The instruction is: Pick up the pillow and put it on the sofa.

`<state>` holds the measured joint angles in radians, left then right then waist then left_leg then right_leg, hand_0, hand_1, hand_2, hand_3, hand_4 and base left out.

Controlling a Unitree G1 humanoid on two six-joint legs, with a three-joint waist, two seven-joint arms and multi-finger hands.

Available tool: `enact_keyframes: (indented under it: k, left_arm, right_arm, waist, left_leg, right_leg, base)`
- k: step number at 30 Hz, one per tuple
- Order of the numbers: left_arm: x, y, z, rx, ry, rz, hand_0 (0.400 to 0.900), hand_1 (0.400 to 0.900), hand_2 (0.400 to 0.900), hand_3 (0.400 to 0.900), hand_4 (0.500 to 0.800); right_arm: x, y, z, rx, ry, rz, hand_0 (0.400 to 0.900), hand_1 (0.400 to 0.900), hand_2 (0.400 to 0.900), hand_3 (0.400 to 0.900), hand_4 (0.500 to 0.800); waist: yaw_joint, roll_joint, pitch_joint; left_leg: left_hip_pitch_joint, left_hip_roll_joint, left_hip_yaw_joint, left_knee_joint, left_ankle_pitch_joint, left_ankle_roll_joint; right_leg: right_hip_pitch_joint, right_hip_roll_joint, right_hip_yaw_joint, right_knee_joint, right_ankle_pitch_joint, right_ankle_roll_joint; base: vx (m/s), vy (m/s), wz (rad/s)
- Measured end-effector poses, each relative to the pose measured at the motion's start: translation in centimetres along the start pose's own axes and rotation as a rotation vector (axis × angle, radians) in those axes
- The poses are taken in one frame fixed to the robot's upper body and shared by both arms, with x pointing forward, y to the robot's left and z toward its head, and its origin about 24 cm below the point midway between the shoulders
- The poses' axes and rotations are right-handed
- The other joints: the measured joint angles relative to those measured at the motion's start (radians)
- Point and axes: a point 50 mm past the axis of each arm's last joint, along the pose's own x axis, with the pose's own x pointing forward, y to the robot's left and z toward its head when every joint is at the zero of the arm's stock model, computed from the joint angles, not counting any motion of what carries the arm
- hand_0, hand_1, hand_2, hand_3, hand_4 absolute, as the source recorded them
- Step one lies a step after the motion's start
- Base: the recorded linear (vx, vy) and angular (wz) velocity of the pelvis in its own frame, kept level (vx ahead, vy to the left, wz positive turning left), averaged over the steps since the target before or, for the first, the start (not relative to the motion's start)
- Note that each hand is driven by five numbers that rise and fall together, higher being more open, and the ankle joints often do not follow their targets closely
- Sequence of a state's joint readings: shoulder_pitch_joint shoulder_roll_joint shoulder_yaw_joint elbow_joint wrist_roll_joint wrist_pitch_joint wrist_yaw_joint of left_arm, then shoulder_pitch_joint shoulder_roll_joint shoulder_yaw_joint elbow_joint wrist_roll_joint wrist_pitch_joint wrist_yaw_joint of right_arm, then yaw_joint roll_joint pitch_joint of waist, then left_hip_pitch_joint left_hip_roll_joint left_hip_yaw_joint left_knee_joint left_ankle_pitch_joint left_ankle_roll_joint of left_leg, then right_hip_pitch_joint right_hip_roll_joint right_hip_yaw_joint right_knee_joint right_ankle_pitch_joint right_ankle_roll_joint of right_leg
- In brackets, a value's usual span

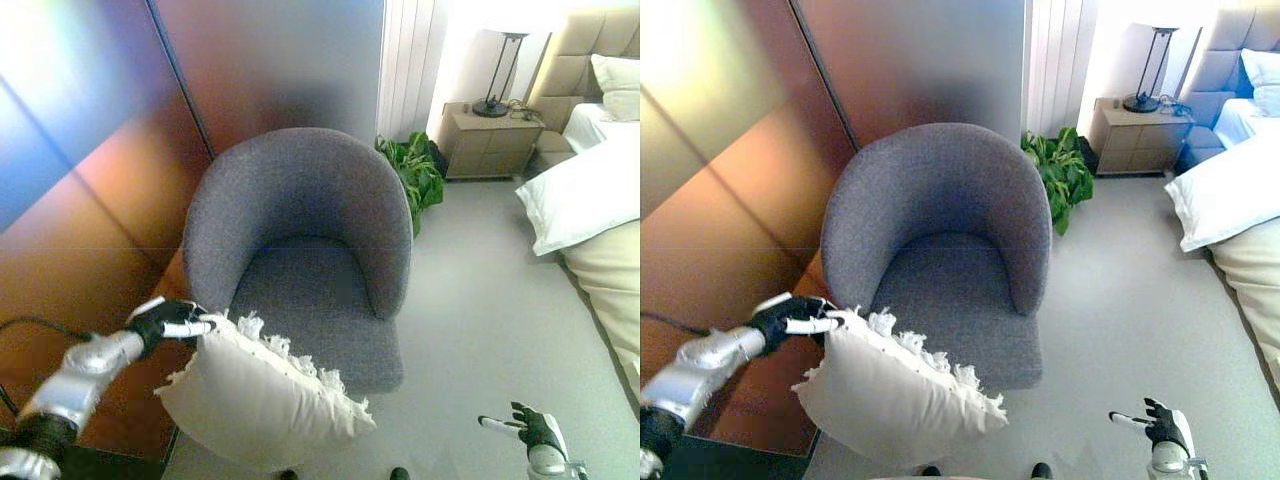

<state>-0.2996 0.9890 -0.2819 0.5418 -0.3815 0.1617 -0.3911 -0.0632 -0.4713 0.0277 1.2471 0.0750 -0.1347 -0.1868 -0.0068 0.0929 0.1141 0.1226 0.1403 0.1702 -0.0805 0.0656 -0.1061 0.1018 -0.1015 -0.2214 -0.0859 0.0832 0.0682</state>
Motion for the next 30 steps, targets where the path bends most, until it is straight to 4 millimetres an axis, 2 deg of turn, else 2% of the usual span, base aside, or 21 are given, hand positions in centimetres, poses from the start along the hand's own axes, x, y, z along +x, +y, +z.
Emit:
enact_keyframes:
  k: [3, 5, 8, 10, 13, 18, 19, 20, 22, 25, 30]
  left_arm:
    - [0.1, 3.3, 3.0, 0.064, 0.005, 0.039, 0.400, 0.400, 0.400, 0.400, 0.500]
    - [0.4, 4.5, 5.5, 0.090, -0.020, 0.054, 0.400, 0.400, 0.400, 0.400, 0.500]
    - [0.4, 5.4, 8.4, 0.128, -0.066, 0.056, 0.400, 0.400, 0.400, 0.400, 0.500]
    - [0.4, 5.6, 9.7, 0.151, -0.080, 0.048, 0.400, 0.400, 0.400, 0.400, 0.500]
    - [0.6, 5.5, 10.2, 0.178, -0.069, 0.031, 0.400, 0.400, 0.400, 0.400, 0.500]
    - [1.4, 4.7, 9.7, 0.151, -0.044, -0.006, 0.400, 0.400, 0.400, 0.400, 0.500]
    - [2.0, 4.3, 9.4, 0.126, -0.033, -0.012, 0.690, 0.690, 0.690, 0.690, 0.674]
    - [2.4, 4.1, 8.6, 0.094, 0.000, -0.014, 0.900, 0.900, 0.900, 0.900, 0.800]
    - [2.6, 4.0, 7.8, 0.060, 0.046, -0.011, 0.900, 0.900, 0.900, 0.900, 0.800]
    - [2.8, 3.9, 7.6, 0.029, 0.046, -0.003, 0.900, 0.900, 0.900, 0.900, 0.800]
    - [2.6, 4.7, 9.2, -0.036, -0.032, 0.061, 0.900, 0.900, 0.900, 0.900, 0.800]
  right_arm:
    - [0.0, 0.0, -0.1, -0.010, 0.007, 0.002, 0.900, 0.900, 0.900, 0.900, 0.800]
    - [0.0, -0.1, -0.2, -0.014, 0.014, 0.003, 0.900, 0.900, 0.900, 0.900, 0.800]
    - [0.1, -0.3, 0.0, -0.026, 0.007, 0.011, 0.900, 0.900, 0.900, 0.900, 0.800]
    - [0.1, -0.3, 0.1, -0.044, 0.000, 0.018, 0.900, 0.900, 0.900, 0.900, 0.800]
    - [0.2, -0.2, 0.4, -0.054, -0.008, 0.022, 0.900, 0.900, 0.900, 0.900, 0.800]
    - [0.1, -0.2, 0.3, -0.057, -0.009, 0.024, 0.900, 0.900, 0.900, 0.900, 0.800]
    - [0.1, -0.2, 0.1, -0.061, -0.006, 0.023, 0.900, 0.900, 0.900, 0.900, 0.800]
    - [0.1, -0.1, 0.2, -0.069, -0.015, 0.030, 0.900, 0.900, 0.900, 0.900, 0.800]
    - [0.1, 0.1, 0.6, -0.079, -0.032, 0.037, 0.900, 0.900, 0.900, 0.900, 0.800]
    - [0.1, 0.2, 0.4, -0.111, -0.030, 0.043, 0.900, 0.900, 0.900, 0.900, 0.800]
    - [0.1, 0.2, 0.4, -0.129, -0.032, 0.050, 0.900, 0.900, 0.900, 0.900, 0.800]
  waist:
    - [-0.026, 0.001, -0.017]
    - [-0.042, 0.000, -0.022]
    - [-0.066, 0.001, -0.030]
    - [-0.089, 0.001, -0.031]
    - [-0.118, 0.003, -0.033]
    - [-0.158, 0.005, -0.034]
    - [-0.172, 0.006, -0.035]
    - [-0.177, 0.010, -0.038]
    - [-0.182, 0.014, -0.040]
    - [-0.189, 0.014, -0.041]
    - [-0.210, 0.013, -0.042]
  left_leg:
    - [-0.001, 0.000, 0.009, 0.000, 0.001, 0.000]
    - [0.000, -0.001, 0.027, 0.000, 0.001, 0.000]
    - [0.001, -0.001, 0.066, 0.000, 0.001, 0.000]
    - [0.005, -0.001, 0.083, 0.000, 0.001, 0.000]
    - [0.013, -0.001, 0.106, 0.000, -0.001, 0.000]
    - [0.024, -0.001, 0.127, 0.000, -0.006, -0.001]
    - [0.029, 0.000, 0.128, 0.000, -0.012, -0.001]
    - [0.038, 0.000, 0.136, -0.001, -0.014, -0.001]
    - [0.040, 0.000, 0.158, -0.001, -0.018, -0.001]
    - [0.052, 0.002, 0.170, -0.001, -0.023, -0.004]
    - [0.062, 0.002, 0.176, 0.000, -0.026, -0.004]
  right_leg:
    - [-0.004, 0.000, 0.003, 0.000, 0.000, 0.000]
    - [-0.006, 0.001, 0.008, 0.001, 0.001, 0.000]
    - [-0.017, 0.003, 0.026, 0.001, 0.002, 0.000]
    - [-0.018, 0.004, 0.034, 0.001, 0.003, -0.001]
    - [-0.024, 0.006, 0.058, 0.001, 0.005, -0.001]
    - [-0.028, 0.009, 0.080, 0.002, 0.010, -0.001]
    - [-0.032, 0.011, 0.083, 0.002, 0.009, 0.000]
    - [-0.031, 0.011, 0.093, 0.004, 0.008, 0.001]
    - [-0.039, 0.012, 0.114, 0.006, 0.010, 0.005]
    - [-0.052, 0.017, 0.138, 0.013, 0.013, 0.004]
    - [-0.052, 0.020, 0.153, 0.021, 0.017, 0.000]
  base:
    - [0.06, -0.030, -0.20]
    - [0.07, -0.027, -0.20]
    - [0.07, -0.018, -0.16]
    - [0.08, -0.015, -0.13]
    - [0.07, -0.005, -0.13]
    - [0.08, 0.009, -0.24]
    - [0.13, 0.021, -0.50]
    - [0.07, 0.007, -0.29]
    - [0.08, -0.008, -0.33]
    - [0.06, -0.015, -0.25]
    - [0.02, -0.006, -0.06]
